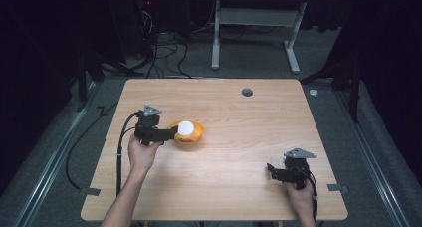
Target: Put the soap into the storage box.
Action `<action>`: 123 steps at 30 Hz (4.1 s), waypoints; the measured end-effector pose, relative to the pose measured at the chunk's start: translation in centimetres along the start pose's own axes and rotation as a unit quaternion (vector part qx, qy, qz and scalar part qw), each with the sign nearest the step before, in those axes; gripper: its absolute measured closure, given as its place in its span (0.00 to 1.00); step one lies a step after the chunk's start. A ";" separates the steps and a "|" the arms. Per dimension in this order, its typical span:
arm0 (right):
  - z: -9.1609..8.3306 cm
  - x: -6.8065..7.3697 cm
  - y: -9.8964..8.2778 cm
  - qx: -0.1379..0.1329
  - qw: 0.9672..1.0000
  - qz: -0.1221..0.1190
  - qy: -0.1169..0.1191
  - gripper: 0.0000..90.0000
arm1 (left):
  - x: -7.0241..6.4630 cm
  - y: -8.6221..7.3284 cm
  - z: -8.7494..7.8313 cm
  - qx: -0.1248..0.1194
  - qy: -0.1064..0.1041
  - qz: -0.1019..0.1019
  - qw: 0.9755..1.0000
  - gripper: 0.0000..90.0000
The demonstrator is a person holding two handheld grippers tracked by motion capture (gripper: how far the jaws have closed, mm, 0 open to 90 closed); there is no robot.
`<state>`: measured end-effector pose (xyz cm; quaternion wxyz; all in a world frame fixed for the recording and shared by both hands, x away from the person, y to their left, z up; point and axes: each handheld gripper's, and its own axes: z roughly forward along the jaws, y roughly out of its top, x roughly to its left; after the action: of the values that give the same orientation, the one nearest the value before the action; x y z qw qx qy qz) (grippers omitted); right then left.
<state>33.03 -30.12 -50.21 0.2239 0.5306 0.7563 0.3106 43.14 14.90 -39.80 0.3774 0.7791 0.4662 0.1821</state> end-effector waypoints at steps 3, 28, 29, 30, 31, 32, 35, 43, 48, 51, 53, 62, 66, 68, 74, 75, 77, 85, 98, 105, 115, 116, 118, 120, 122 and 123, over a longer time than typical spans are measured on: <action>0.0 0.0 0.0 0.000 1.000 -0.001 0.001 0.19 | 0.3 -0.4 -0.6 0.001 0.005 0.002 1.000 0.25; 0.0 0.1 0.0 -0.001 1.000 -0.003 0.002 0.19 | 1.9 -2.5 -3.8 -0.010 0.008 -0.019 1.000 0.24; 0.0 0.1 0.0 0.000 1.000 -0.003 0.001 0.19 | 2.0 -2.6 -3.9 -0.010 0.007 -0.021 1.000 0.24; 0.0 0.1 0.0 -0.001 1.000 -0.003 0.002 0.19 | 2.1 -2.7 -3.9 -0.010 0.008 -0.021 1.000 0.24; 0.0 0.1 0.0 -0.001 1.000 -0.003 0.002 0.19 | 2.1 -2.8 -4.0 -0.011 0.008 -0.022 1.000 0.24; 0.0 0.1 0.0 -0.001 1.000 -0.003 0.002 0.19 | 2.1 -2.9 -4.1 -0.013 0.008 -0.023 1.000 0.24; 0.0 0.1 0.0 0.000 1.000 -0.003 0.001 0.19 | 2.4 -3.2 -4.5 -0.018 0.007 -0.029 0.999 0.24; 0.0 0.1 0.0 0.000 1.000 -0.004 0.001 0.19 | 2.7 -4.0 -5.0 -0.016 0.008 -0.036 0.999 0.24; 0.0 0.1 0.0 0.000 1.000 -0.005 0.002 0.19 | 2.8 -4.3 -5.2 -0.017 0.005 -0.040 0.999 0.24; 0.0 0.1 0.0 0.000 1.000 -0.004 0.002 0.19 | 2.8 -4.6 -5.2 -0.015 0.005 -0.042 0.999 0.24; 0.0 0.1 0.0 0.000 1.000 -0.005 0.002 0.19 | 2.8 -4.8 -5.3 -0.015 0.004 -0.043 0.999 0.24; 0.0 0.1 0.0 0.000 1.000 -0.004 0.002 0.19 | 3.0 -5.9 -5.5 -0.011 0.001 -0.052 0.999 0.24; 0.0 0.1 0.0 0.000 1.000 -0.005 0.002 0.19 | 3.1 -6.2 -5.8 -0.012 0.004 -0.052 0.999 0.24; 0.0 0.1 0.0 0.000 1.000 -0.005 0.002 0.19 | 3.2 -6.4 -5.8 -0.012 0.008 -0.053 0.998 0.24; 0.0 0.1 0.0 0.000 1.000 -0.004 0.002 0.19 | 3.4 -7.0 -5.8 -0.011 0.005 -0.058 0.998 0.23; 0.0 0.1 0.0 0.000 1.000 -0.004 0.002 0.19 | 3.5 -7.1 -5.8 -0.012 0.004 -0.061 0.998 0.23; 0.0 0.1 0.0 0.000 1.000 -0.004 0.002 0.19 | 3.6 -7.3 -5.8 -0.013 0.003 -0.064 0.998 0.23; 0.0 0.1 0.0 0.000 1.000 -0.004 0.002 0.19 | 3.7 -7.9 -5.9 -0.012 0.002 -0.068 0.998 0.23; 0.0 0.1 0.0 0.000 1.000 -0.005 0.002 0.19 | 3.8 -9.1 -5.7 -0.011 -0.013 -0.089 0.996 0.23; 0.0 0.1 0.0 0.000 1.000 -0.004 0.002 0.20 | 3.7 -9.5 -5.6 -0.009 -0.012 -0.094 0.995 0.23; 0.0 0.1 0.0 0.000 1.000 -0.004 0.002 0.19 | 3.6 -10.3 -5.1 -0.001 -0.009 -0.097 0.995 0.23; 0.0 0.1 0.0 0.000 1.000 -0.005 0.002 0.19 | 3.6 -10.4 -5.1 0.000 -0.010 -0.098 0.995 0.23; 0.0 0.1 0.0 0.000 1.000 -0.004 0.002 0.19 | 3.6 -10.6 -5.0 0.000 -0.012 -0.100 0.995 0.23; 0.0 0.1 0.0 0.000 1.000 -0.004 0.002 0.19 | 3.5 -10.7 -4.9 -0.001 -0.013 -0.103 0.995 0.23; 0.0 0.1 0.0 0.000 1.000 -0.004 0.002 0.19 | 3.4 -10.9 -4.7 0.003 -0.014 -0.103 0.995 0.23; 0.0 0.1 0.0 0.000 1.000 -0.004 0.002 0.19 | 3.4 -11.0 -4.6 0.004 -0.014 -0.103 0.995 0.23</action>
<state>32.98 -30.03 -50.23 0.2239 0.5267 0.7590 0.3105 35.43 22.80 -45.38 0.3972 0.7312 0.5393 0.1298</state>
